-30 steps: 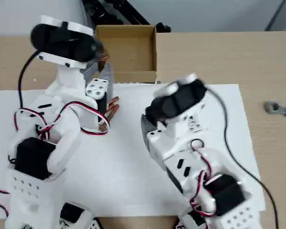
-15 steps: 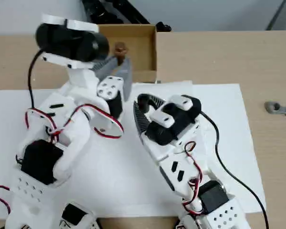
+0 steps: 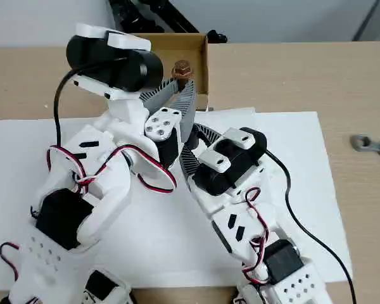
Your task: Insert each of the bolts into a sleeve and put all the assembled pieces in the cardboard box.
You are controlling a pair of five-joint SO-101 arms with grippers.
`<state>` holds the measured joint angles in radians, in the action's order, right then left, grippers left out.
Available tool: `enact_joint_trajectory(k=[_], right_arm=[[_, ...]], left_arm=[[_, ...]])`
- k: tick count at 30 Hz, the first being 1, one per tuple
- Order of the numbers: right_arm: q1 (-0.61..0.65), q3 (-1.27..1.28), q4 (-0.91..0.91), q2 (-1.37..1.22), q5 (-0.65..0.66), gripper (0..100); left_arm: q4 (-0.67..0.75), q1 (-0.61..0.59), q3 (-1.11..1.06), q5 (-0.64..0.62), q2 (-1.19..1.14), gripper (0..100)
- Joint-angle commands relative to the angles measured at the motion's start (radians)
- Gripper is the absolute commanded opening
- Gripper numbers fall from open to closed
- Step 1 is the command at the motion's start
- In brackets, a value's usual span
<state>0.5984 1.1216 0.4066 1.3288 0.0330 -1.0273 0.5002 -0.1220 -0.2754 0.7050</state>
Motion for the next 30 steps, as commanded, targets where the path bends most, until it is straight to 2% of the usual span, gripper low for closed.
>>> enact_joint_trajectory(k=[1,13,19,30], right_arm=[[-0.010,-0.005,-0.027,0.022,0.005,0.7],[-0.010,0.028,-0.048,0.021,-0.018,0.7],[-0.047,0.034,-0.062,0.015,-0.060,0.7],[-0.065,0.037,-0.076,0.013,-0.092,0.6]], left_arm=[[0.032,0.009,0.045,0.048,0.026,0],[0.071,0.009,-0.025,0.058,0.032,0],[0.046,0.009,-0.024,-0.026,0.035,0],[0.048,0.011,-0.024,-0.084,0.029,0]])
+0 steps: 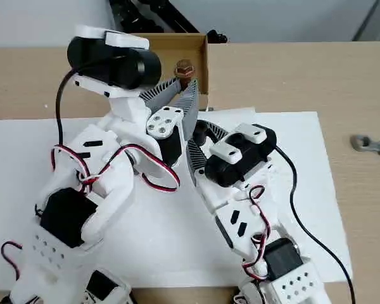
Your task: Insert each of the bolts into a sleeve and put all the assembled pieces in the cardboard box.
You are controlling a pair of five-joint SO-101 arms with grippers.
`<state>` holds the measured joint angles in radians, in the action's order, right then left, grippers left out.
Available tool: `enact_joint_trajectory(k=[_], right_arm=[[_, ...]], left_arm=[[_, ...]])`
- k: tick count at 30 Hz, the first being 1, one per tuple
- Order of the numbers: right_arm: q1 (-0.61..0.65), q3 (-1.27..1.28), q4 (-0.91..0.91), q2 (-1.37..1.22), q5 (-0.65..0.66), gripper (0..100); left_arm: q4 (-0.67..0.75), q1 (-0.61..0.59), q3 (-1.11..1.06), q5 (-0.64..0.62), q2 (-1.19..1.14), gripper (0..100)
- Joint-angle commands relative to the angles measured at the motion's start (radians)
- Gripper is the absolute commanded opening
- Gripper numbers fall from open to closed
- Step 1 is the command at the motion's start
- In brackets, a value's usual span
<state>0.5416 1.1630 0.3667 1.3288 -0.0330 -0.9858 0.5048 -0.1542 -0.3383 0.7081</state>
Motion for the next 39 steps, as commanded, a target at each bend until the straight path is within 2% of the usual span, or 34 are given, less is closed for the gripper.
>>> enact_joint_trajectory(k=[1,12,18,24,30,39], right_arm=[[-0.008,-0.005,-0.036,0.012,-0.028,0.6],[-0.008,-0.003,-0.030,0.012,-0.031,0.6],[-0.008,-0.003,-0.031,0.012,-0.031,0.6],[-0.007,-0.003,-0.027,0.012,-0.031,0.6],[-0.007,-0.003,-0.025,0.012,-0.031,0.6],[0.015,-0.003,-0.025,0.012,-0.031,0.6]], left_arm=[[0.006,0.006,0.008,-0.026,0.028,0],[0.018,0.071,0.012,-0.026,0.025,0],[0.021,0.064,-0.025,-0.020,0.025,0],[0.138,0.035,-0.140,0.000,0.003,0],[0.157,-0.003,-0.102,-0.002,0.009,0],[0.146,0.021,-0.061,-0.008,0.008,0]])
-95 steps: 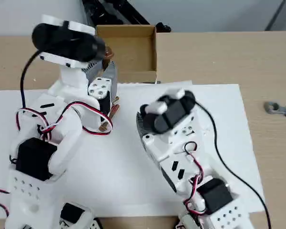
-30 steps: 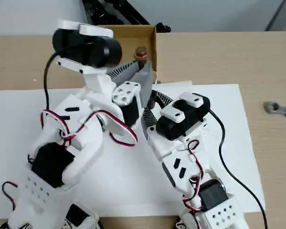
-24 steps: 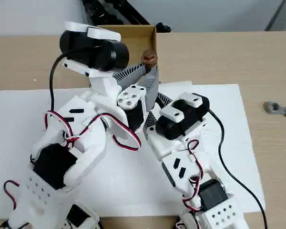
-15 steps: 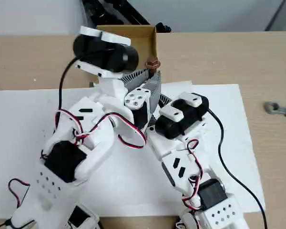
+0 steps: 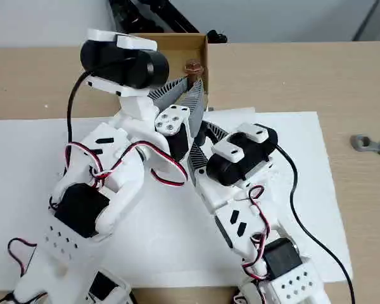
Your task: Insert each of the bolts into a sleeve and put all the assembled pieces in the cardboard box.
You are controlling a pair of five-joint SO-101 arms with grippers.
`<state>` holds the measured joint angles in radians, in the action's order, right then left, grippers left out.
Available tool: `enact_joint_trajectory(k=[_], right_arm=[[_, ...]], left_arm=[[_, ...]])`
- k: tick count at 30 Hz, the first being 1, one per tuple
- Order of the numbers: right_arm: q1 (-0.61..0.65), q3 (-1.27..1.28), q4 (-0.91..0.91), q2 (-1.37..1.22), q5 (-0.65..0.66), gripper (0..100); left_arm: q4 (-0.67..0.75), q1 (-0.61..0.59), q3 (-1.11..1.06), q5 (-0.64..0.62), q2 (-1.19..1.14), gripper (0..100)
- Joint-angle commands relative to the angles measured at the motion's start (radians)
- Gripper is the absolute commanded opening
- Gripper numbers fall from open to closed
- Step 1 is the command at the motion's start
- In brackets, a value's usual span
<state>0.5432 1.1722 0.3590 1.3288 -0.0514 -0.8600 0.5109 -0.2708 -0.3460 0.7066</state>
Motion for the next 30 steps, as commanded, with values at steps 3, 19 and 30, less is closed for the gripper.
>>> enact_joint_trajectory(k=[3,19,30], right_arm=[[0.025,-0.012,-0.018,0.012,-0.012,0.6],[0.022,-0.012,-0.025,0.012,-0.012,0.6],[0.021,-0.012,-0.027,0.012,-0.012,0.6]], left_arm=[[0.021,0.017,0.062,0.000,0.008,0],[0.064,0.006,-0.012,0.008,-0.058,0],[0.057,-0.048,-0.120,0.002,0.026,0]])
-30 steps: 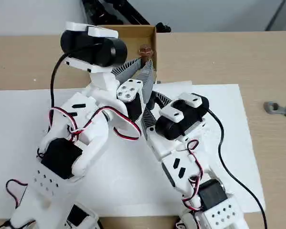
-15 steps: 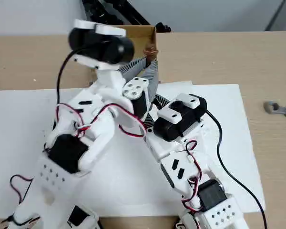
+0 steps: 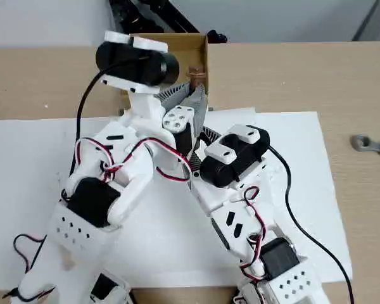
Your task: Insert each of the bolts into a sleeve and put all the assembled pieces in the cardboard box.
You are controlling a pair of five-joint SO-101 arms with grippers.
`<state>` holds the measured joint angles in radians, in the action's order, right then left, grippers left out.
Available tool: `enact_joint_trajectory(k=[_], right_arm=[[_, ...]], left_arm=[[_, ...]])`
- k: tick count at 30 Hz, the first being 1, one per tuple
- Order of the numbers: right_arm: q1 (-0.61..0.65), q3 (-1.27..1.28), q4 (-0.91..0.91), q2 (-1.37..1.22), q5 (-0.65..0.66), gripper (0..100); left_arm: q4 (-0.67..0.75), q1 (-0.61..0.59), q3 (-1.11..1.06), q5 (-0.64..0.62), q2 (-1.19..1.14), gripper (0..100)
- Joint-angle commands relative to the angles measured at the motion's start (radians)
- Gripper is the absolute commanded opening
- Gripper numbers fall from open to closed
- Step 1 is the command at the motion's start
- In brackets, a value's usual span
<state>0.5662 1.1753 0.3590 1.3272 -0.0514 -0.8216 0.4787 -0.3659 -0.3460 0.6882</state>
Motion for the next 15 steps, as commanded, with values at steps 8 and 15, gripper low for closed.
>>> enact_joint_trajectory(k=[8,15], right_arm=[[-0.004,-0.017,-0.027,0.013,-0.012,0.6],[-0.004,-0.021,-0.027,0.013,-0.012,0.5]], left_arm=[[0.014,0.017,-0.062,0.002,0.083,0],[-0.006,0.043,-0.064,0.006,0.083,0]])
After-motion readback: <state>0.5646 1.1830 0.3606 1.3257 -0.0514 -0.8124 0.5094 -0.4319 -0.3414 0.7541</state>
